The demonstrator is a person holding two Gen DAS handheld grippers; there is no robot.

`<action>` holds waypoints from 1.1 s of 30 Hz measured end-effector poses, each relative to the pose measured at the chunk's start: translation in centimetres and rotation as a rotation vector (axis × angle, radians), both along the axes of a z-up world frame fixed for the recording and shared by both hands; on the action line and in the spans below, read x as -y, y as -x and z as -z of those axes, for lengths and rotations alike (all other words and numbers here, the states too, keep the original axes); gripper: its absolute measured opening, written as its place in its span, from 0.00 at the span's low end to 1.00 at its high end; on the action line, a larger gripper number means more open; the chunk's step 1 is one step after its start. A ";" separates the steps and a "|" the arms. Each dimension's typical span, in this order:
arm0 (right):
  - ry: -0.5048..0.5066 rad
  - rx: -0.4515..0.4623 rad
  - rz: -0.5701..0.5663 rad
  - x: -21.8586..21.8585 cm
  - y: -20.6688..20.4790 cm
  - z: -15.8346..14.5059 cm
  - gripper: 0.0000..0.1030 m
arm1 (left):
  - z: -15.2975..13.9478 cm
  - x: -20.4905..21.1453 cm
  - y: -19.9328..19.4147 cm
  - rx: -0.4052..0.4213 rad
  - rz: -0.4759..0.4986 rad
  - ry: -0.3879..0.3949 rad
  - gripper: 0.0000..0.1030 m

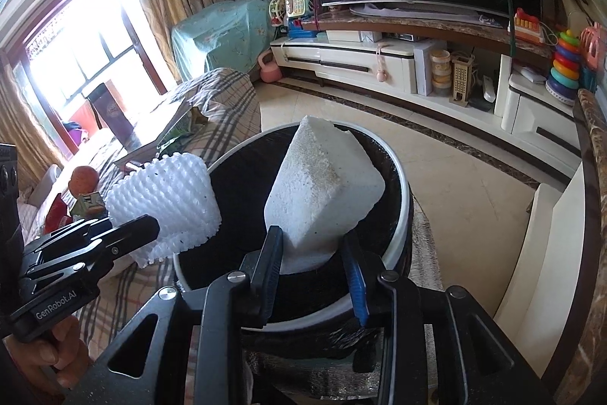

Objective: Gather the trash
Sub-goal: 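Carry both items to the black bin and open both tools over it, then move both tools back to the bed toward the red bag and white plastic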

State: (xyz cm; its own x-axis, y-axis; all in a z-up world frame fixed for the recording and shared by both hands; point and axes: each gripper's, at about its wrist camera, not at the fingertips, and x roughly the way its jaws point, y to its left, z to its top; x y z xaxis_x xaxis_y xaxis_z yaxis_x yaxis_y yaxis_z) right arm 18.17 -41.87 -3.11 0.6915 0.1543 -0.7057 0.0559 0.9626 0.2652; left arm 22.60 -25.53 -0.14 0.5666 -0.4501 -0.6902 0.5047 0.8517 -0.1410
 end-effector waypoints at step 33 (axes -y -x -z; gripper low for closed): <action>-0.155 0.076 -0.051 -6.6 3.9 0.0 0.88 | 0.8 -11.0 6.6 -0.019 -0.155 0.064 0.70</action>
State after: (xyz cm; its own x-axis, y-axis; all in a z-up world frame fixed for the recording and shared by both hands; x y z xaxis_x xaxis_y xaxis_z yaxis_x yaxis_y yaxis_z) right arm 14.26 -35.23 -3.16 0.7303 0.2939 -0.6167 -0.0183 0.9108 0.4125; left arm 16.04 -14.56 -0.95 0.6198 -0.4018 -0.6741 0.3646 0.9081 -0.2061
